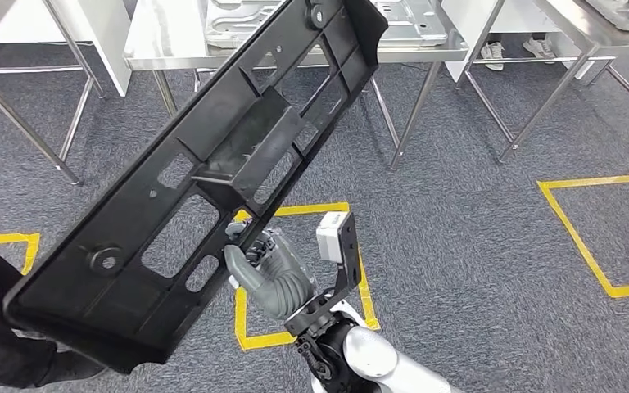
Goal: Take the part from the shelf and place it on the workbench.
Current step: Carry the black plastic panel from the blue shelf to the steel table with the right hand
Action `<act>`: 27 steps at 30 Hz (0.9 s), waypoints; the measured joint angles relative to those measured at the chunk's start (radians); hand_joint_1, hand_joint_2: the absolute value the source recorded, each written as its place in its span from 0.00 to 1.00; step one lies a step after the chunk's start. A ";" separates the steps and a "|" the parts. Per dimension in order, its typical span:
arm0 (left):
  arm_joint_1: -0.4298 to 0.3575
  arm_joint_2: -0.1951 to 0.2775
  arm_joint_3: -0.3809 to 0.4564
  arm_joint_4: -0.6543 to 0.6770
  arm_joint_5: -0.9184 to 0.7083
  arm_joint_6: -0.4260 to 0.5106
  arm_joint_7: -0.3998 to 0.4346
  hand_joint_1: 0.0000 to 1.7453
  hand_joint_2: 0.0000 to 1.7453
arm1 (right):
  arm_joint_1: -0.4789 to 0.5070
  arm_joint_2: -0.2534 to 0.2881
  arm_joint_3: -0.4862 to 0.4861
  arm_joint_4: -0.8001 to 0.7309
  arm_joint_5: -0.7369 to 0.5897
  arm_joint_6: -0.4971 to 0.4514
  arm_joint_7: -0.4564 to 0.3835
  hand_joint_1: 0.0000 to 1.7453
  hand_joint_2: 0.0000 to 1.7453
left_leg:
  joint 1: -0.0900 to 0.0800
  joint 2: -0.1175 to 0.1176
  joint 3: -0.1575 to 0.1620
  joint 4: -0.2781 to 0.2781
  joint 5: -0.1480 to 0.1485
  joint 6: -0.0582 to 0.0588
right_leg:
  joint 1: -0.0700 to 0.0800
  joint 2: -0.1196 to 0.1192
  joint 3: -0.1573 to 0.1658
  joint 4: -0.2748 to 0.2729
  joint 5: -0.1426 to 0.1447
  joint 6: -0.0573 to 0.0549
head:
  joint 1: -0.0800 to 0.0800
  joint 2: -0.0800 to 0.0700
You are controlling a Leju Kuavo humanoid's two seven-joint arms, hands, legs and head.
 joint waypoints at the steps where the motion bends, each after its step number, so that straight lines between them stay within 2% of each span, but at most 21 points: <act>1: 0.001 0.000 0.000 0.000 0.003 -0.001 -0.002 0.00 0.00 | 0.000 -0.002 -0.001 0.000 -0.001 -0.001 0.000 1.00 1.00 | -0.004 -0.001 0.011 0.000 -0.008 0.001 | 0.002 0.000 -0.002 -0.021 0.030 -0.007 | 0.004 0.000; 3: 0.002 0.000 0.001 0.001 0.009 -0.002 -0.006 0.00 0.00 | -0.001 -0.004 -0.002 0.000 -0.002 -0.002 -0.001 1.00 1.00 | -0.010 -0.001 0.034 -0.002 -0.025 0.001 | 0.012 0.001 0.025 -0.132 0.122 -0.032 | 0.011 0.000; 4: 0.002 0.000 0.002 0.001 0.010 -0.003 -0.008 0.00 0.00 | -0.001 -0.005 -0.003 0.000 -0.002 -0.002 -0.002 1.00 1.00 | -0.010 -0.001 0.040 -0.003 -0.031 0.001 | 0.017 0.002 0.038 -0.180 0.157 -0.044 | 0.013 0.000; 5: 0.003 -0.001 0.002 0.001 0.011 -0.003 -0.009 0.00 0.00 | -0.001 -0.005 -0.003 0.000 -0.002 -0.002 -0.002 1.00 1.00 | -0.010 0.000 0.043 -0.004 -0.035 0.001 | 0.022 0.002 0.046 -0.209 0.178 -0.052 | 0.014 0.000; 8: 0.003 -0.002 0.002 0.001 0.012 -0.004 -0.009 0.00 0.00 | -0.001 -0.005 -0.003 0.000 -0.002 -0.002 -0.002 1.00 1.00 | -0.009 0.000 0.043 -0.005 -0.036 0.001 | 0.024 0.002 0.048 -0.217 0.182 -0.057 | 0.014 0.000; 10: 0.001 -0.004 0.004 0.001 0.013 -0.004 -0.010 0.00 0.00 | -0.002 -0.006 -0.004 0.000 -0.002 -0.003 -0.003 1.00 1.00 | -0.004 0.000 0.043 -0.011 -0.037 -0.005 | 0.031 0.003 0.055 -0.234 0.170 -0.065 | 0.004 0.000; 11: 0.000 -0.005 0.005 0.001 0.014 -0.005 -0.011 0.00 0.00 | -0.003 -0.007 -0.005 0.000 -0.002 -0.003 -0.003 1.00 1.00 | -0.001 0.002 0.050 -0.017 -0.033 -0.013 | 0.035 0.003 0.070 -0.257 0.161 -0.071 | 0.004 0.000; 12: -0.002 -0.007 0.007 0.001 0.015 -0.006 -0.011 0.00 0.00 | -0.006 -0.007 -0.007 -0.001 -0.003 -0.004 -0.003 1.00 1.00 | 0.001 -0.002 0.043 0.005 -0.027 -0.023 | 0.034 0.002 0.099 -0.290 0.152 -0.077 | 0.001 0.000; 14: -0.002 -0.008 0.009 0.002 0.016 -0.007 -0.012 0.00 0.00 | -0.009 -0.006 -0.010 -0.001 -0.003 -0.004 -0.004 1.00 1.00 | 0.002 -0.009 -0.010 0.102 -0.032 -0.040 | 0.026 -0.001 0.159 -0.338 0.136 -0.080 | 0.000 0.000; 15: -0.002 -0.006 0.010 0.002 0.018 -0.007 -0.012 0.00 0.00 | -0.009 -0.006 -0.011 -0.001 -0.003 -0.004 -0.005 1.00 1.00 | 0.003 -0.013 -0.059 0.167 -0.050 -0.045 | 0.019 -0.001 0.182 -0.347 0.127 -0.077 | -0.008 0.000; 16: 0.000 -0.005 0.010 0.002 0.020 -0.007 -0.011 0.00 0.00 | -0.008 -0.006 -0.011 0.000 -0.003 -0.005 -0.005 1.00 1.00 | 0.004 -0.013 -0.100 0.205 -0.072 -0.050 | 0.016 0.000 0.195 -0.348 0.114 -0.073 | -0.013 0.000; 17: 0.002 -0.003 0.012 0.003 0.022 -0.007 -0.011 0.00 0.00 | -0.007 -0.006 -0.010 0.000 -0.003 -0.005 -0.005 1.00 1.00 | 0.006 -0.011 -0.131 0.217 -0.086 -0.055 | 0.013 0.001 0.210 -0.347 0.101 -0.068 | -0.018 0.000; 18: 0.003 -0.001 0.013 0.003 0.024 -0.007 -0.011 0.00 0.00 | -0.007 -0.007 -0.010 0.000 -0.003 -0.005 -0.005 1.00 1.00 | 0.008 -0.009 -0.148 0.201 -0.084 -0.060 | 0.008 0.003 0.229 -0.347 0.086 -0.063 | -0.021 0.000; 19: 0.004 0.001 0.014 0.003 0.025 -0.006 -0.011 0.00 0.00 | -0.006 -0.007 -0.010 0.000 -0.003 -0.005 -0.006 1.00 1.00 | 0.011 -0.005 -0.153 0.162 -0.057 -0.064 | 0.004 0.004 0.248 -0.345 0.070 -0.056 | -0.025 0.000; 20: 0.005 0.002 0.015 0.003 0.026 -0.006 -0.011 0.00 0.00 | -0.006 -0.007 -0.010 0.000 -0.003 -0.005 -0.006 1.00 1.00 | 0.014 0.002 -0.150 0.106 0.000 -0.069 | 0.000 0.005 0.266 -0.342 0.052 -0.048 | -0.030 0.000; 21: 0.006 0.003 0.016 0.004 0.027 -0.007 -0.011 0.00 0.00 | -0.006 -0.007 -0.010 0.001 -0.003 -0.005 -0.007 1.00 1.00 | 0.015 0.009 -0.148 0.058 0.055 -0.069 | -0.002 0.005 0.282 -0.337 0.033 -0.040 | -0.037 0.000; 22: 0.007 0.004 0.016 0.004 0.028 -0.007 -0.010 0.00 0.00 | -0.006 -0.007 -0.011 0.002 -0.003 -0.005 -0.009 1.00 1.00 | 0.014 0.015 -0.145 0.025 0.097 -0.064 | -0.002 0.005 0.291 -0.334 0.017 -0.032 | -0.043 0.000; 23: 0.008 0.004 0.016 0.004 0.030 -0.007 -0.010 0.00 0.00 | -0.007 -0.007 -0.011 0.002 -0.003 -0.005 -0.010 1.00 1.00 | 0.012 0.018 -0.146 0.009 0.122 -0.054 | -0.003 0.004 0.297 -0.334 0.006 -0.024 | -0.047 0.000; 25: 0.006 0.004 0.017 0.004 0.033 -0.006 -0.010 0.00 0.00 | -0.010 -0.006 -0.012 0.001 -0.003 -0.006 -0.012 1.00 1.00 | 0.008 0.013 -0.141 0.009 0.110 -0.029 | -0.005 0.002 0.302 -0.331 0.004 -0.012 | -0.047 0.000; 26: 0.006 0.005 0.017 0.004 0.034 -0.006 -0.011 0.00 0.00 | -0.011 -0.005 -0.012 0.000 -0.003 -0.007 -0.013 1.00 1.00 | 0.009 0.010 -0.134 0.007 0.103 -0.021 | -0.007 0.001 0.294 -0.310 0.013 -0.007 | -0.043 0.000; 27: 0.007 0.005 0.018 0.004 0.035 -0.006 -0.011 0.00 0.00 | -0.012 -0.005 -0.012 0.000 -0.003 -0.008 -0.013 1.00 1.00 | 0.010 0.008 -0.123 0.004 0.094 -0.014 | -0.007 0.001 0.272 -0.267 0.026 -0.004 | -0.040 0.000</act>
